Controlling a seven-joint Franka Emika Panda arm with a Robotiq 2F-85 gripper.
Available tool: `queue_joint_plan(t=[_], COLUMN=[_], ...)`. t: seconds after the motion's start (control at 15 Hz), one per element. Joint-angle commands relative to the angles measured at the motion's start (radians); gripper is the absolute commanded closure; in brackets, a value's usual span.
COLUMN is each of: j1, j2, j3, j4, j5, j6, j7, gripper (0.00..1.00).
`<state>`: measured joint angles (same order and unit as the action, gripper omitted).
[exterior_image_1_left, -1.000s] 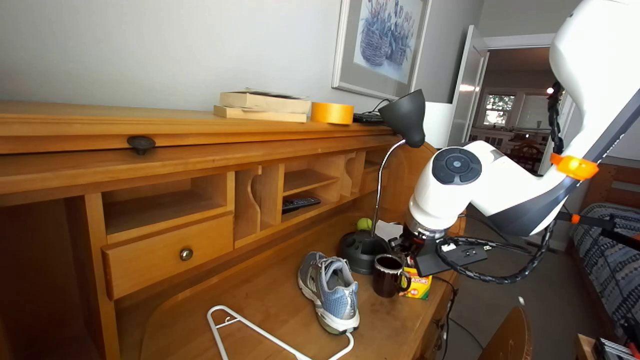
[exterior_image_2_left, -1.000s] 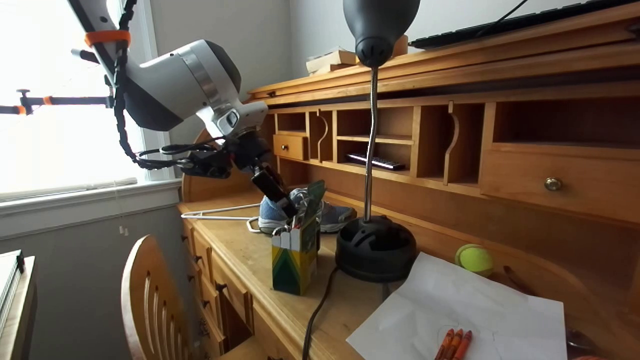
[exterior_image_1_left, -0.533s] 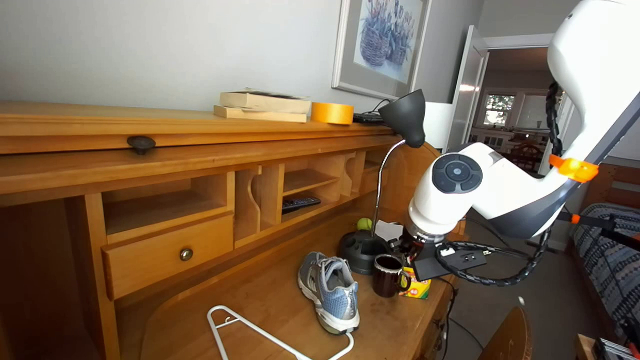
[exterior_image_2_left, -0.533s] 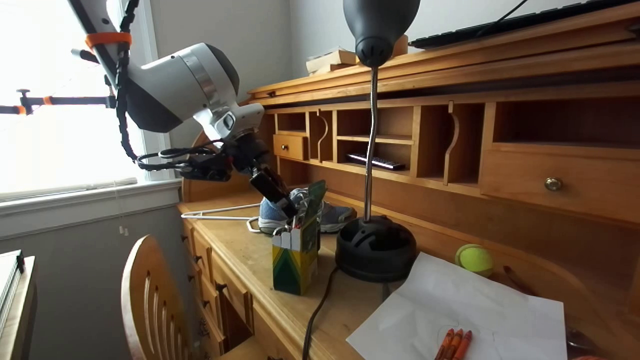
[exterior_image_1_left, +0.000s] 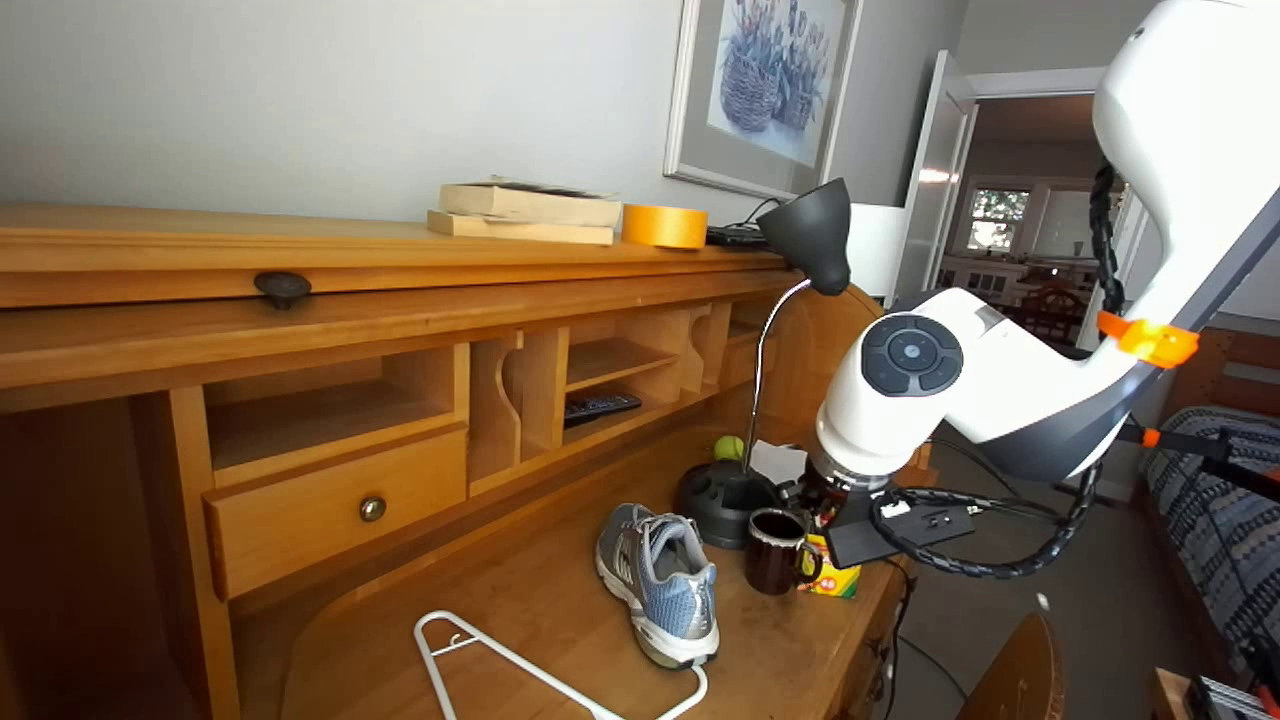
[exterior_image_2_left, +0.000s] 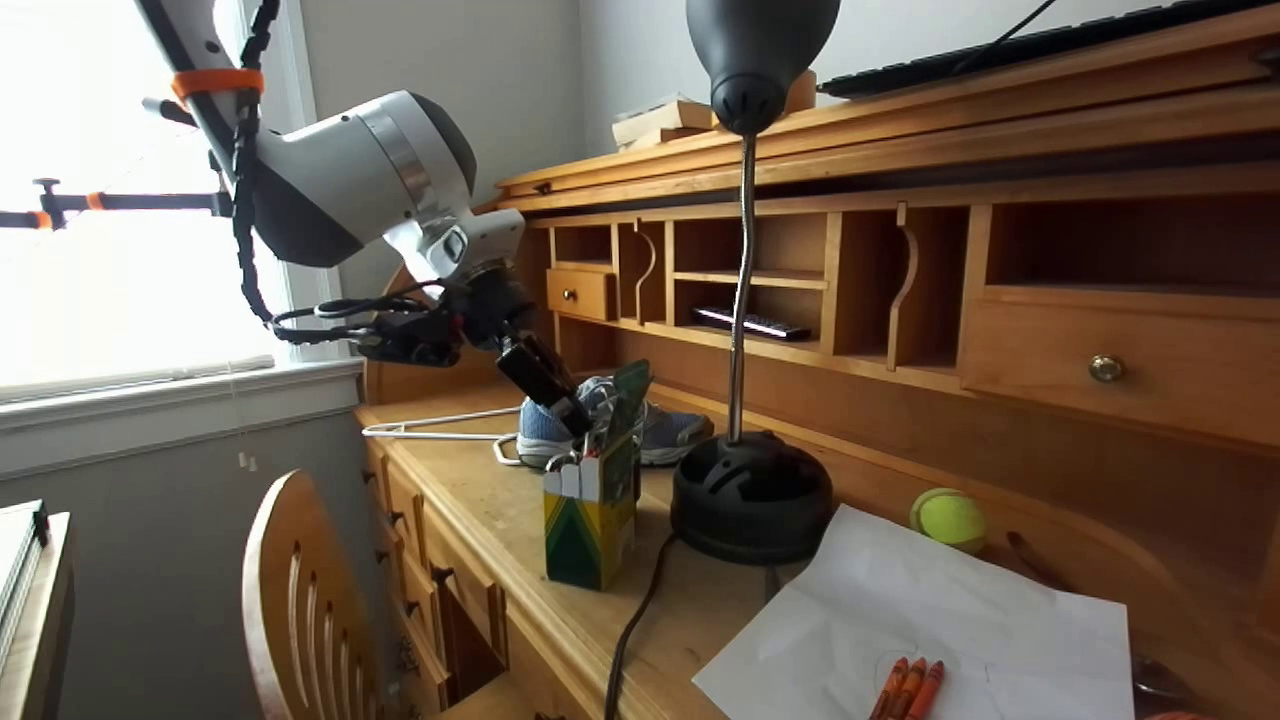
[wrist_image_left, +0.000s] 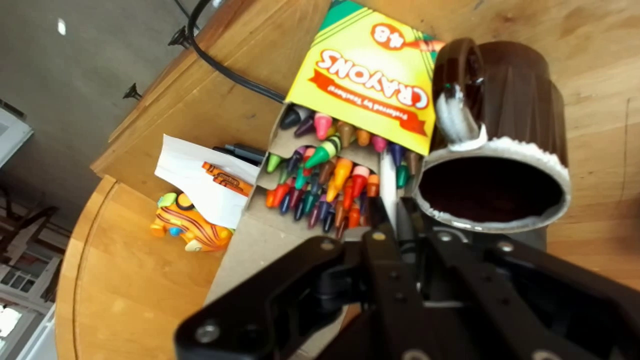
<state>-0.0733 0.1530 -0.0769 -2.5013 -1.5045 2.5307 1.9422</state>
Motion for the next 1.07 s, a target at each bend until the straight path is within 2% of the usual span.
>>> queue_joint_plan(t=[0.0, 0.47, 0.53, 0.6, 0.67, 0.73, 0.87, 0.93, 1.0], j1=[-0.001, -0.003, -0.004, -0.005, -0.005, -0.005, -0.005, -0.005, -0.006], j2=[0.008, -0.024, -0.032, -0.041, -0.049, -0.057, -0.077, -0.09, -0.099], j3=[0.005, 0.005, 0.004, 0.004, 0.003, 0.003, 0.003, 0.004, 0.004], j4=[-0.02, -0.043, -0.043, -0.043, -0.043, -0.044, -0.048, -0.052, -0.054], j5=[-0.022, -0.015, -0.016, -0.012, -0.01, -0.009, -0.004, 0.006, 0.017], j6=[-0.023, -0.02, -0.022, -0.019, -0.017, -0.017, -0.013, -0.011, -0.007], j7=[0.039, 0.034, 0.032, 0.027, 0.026, 0.026, 0.023, 0.016, 0.01], gripper=[0.61, 0.08, 0.5, 0.23, 0.06, 0.06, 0.41, 0.42, 0.48])
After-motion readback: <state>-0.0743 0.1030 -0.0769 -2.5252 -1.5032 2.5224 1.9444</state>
